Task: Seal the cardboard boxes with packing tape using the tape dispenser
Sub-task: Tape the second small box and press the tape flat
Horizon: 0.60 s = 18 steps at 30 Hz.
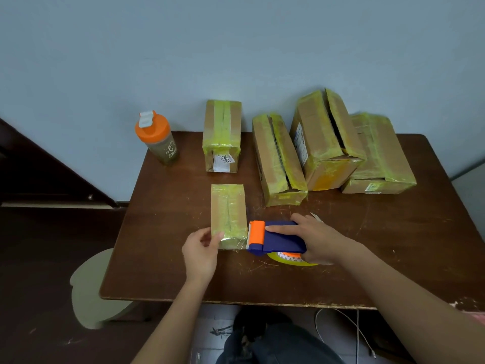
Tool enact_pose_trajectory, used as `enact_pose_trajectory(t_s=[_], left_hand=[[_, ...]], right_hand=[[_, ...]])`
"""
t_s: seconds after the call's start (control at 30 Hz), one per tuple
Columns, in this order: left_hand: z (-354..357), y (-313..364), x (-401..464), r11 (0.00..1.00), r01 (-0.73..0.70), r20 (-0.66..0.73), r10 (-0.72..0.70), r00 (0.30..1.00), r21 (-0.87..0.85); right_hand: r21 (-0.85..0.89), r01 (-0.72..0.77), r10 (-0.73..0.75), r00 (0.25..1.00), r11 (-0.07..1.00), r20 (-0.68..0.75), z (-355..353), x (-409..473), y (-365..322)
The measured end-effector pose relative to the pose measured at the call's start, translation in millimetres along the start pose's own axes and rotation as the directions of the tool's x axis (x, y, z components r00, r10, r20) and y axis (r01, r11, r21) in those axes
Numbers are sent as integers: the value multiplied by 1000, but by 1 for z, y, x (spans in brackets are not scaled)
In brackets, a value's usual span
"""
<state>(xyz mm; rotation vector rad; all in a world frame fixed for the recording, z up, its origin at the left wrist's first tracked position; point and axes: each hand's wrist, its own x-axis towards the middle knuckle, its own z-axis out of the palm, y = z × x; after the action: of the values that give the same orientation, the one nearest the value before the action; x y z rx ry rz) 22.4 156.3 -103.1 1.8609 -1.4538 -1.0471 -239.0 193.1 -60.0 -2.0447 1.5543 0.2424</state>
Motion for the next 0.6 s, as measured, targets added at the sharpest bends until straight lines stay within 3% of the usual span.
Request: enact_pose_trajectory(t_s=[0.2, 0.3, 0.43, 0.6], left_hand=[[-12, 5, 22, 998, 55, -73, -53, 996, 26], [-15, 15, 26, 996, 20, -113, -9, 994, 91], [-6, 18, 20, 985, -75, -44, 83, 996, 154], [-2, 18, 22, 974, -58, 9, 57, 998, 221]], right_hand=[[-26, 25, -26, 999, 999, -37, 1, 9, -19], [10, 31, -30, 998, 999, -56, 7, 18, -31], [44, 22, -18, 996, 999, -84, 18, 20, -33], [63, 36, -30, 996, 997, -89, 19, 21, -30]])
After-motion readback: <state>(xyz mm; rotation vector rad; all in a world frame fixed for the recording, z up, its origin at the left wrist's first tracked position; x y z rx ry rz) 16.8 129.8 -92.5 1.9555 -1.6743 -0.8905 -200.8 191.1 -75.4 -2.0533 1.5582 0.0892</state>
